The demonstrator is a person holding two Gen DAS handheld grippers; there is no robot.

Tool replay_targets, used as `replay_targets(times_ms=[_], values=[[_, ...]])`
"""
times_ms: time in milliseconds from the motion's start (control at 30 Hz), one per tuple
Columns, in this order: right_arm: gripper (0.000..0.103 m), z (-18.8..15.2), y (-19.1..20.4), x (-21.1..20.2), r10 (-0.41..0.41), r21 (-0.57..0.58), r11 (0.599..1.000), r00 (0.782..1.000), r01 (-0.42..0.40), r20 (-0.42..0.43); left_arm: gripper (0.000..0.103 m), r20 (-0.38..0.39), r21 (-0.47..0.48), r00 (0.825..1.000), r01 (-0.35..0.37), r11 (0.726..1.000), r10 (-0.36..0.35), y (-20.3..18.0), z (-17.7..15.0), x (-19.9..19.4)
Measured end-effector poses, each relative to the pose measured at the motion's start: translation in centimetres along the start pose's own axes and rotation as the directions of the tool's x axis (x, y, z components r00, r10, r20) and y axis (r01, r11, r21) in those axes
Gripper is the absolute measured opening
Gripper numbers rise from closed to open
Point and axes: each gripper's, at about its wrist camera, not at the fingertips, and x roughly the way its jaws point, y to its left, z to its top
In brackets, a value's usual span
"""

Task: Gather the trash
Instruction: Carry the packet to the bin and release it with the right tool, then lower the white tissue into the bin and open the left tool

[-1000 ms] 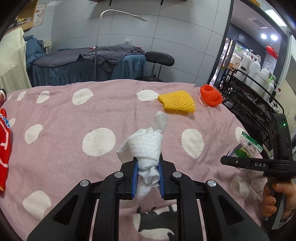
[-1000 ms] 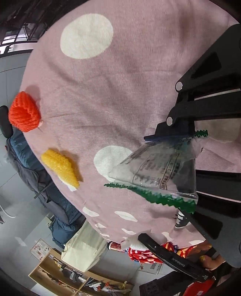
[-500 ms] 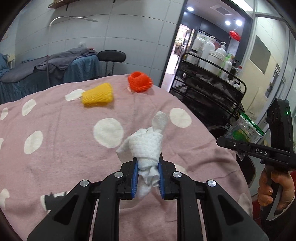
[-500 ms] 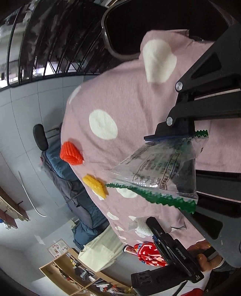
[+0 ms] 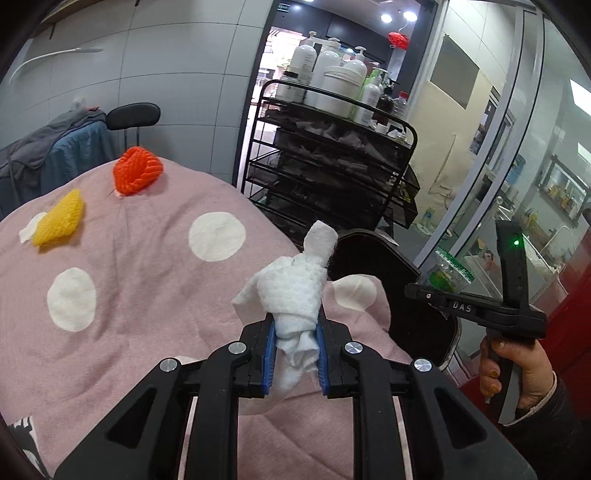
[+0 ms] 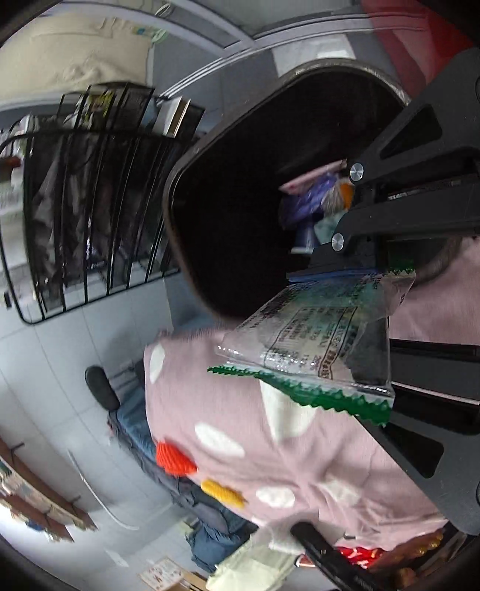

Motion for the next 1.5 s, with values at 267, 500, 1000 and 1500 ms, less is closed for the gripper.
replay_targets(times_ms=[267,500,1000,1500], values=[[0.013,0.3,-4.2,3.0,-0.086,0.059,0.994,0.995,0.089,-0.052,0.018,-0.035,0.037,0.997,0.069,0.997,-0.067,-3.0,1.2,2.6],[0.066,-0.1,-5.1,4.2,-0.12,0.087,0.988,0.99,0.126,-0.077,0.018,-0.085,0.051,0.991,0.112,0.992,-0.108,-4.6,1.3,4.9],[0.073,-1.5,-6.2,-1.5,-0.253,0.107,0.963,0.965,0.246,0.063,0.018,-0.169,0.112,0.974,0.174,0.978,-0.154,-8.5,2.6,9.4],[0.074,-2.3,-10.3,-4.5,-0.31,0.199,0.936,0.948,0.292,0.067,0.041,-0.273,0.172,0.95,0.203,0.964,-0.151,-13.0,3.2,14.4]])
